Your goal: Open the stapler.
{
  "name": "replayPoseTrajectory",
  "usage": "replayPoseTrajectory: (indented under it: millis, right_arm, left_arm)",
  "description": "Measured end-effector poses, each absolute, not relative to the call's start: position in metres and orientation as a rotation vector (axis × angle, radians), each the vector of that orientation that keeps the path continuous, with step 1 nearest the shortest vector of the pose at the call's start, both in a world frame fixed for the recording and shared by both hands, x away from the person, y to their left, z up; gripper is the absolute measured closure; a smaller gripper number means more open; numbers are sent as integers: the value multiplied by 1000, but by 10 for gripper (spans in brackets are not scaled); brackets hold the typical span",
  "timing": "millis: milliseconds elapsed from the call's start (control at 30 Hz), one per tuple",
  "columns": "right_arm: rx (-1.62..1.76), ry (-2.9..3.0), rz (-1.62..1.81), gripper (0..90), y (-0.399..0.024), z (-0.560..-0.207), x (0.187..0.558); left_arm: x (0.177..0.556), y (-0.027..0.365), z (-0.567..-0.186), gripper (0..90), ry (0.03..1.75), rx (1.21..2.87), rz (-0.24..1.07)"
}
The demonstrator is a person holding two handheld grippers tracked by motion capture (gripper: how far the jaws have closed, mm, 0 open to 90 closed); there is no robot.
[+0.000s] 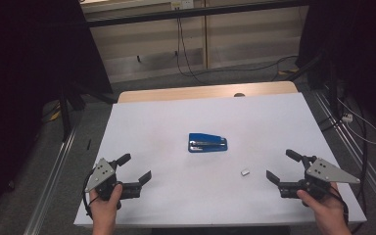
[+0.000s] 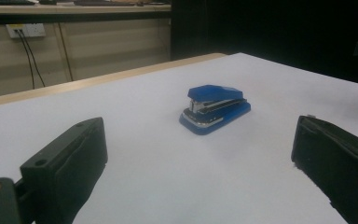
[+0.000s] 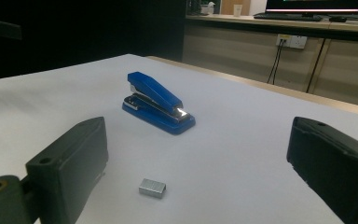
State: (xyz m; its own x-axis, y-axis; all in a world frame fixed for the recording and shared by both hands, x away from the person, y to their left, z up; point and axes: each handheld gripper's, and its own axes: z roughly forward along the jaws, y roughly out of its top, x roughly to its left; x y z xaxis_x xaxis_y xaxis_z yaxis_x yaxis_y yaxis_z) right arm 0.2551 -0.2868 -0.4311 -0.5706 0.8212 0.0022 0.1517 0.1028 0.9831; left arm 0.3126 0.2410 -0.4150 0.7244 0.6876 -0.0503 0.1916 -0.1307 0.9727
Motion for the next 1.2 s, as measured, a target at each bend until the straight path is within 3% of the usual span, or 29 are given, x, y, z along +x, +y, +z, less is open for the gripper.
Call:
replayPoseTrajectory:
  millis: [1200]
  right_arm:
    - [922,1870,1438,53,-267,-431,281]
  left_arm:
    - [335,196,-407,34,632,1706,425]
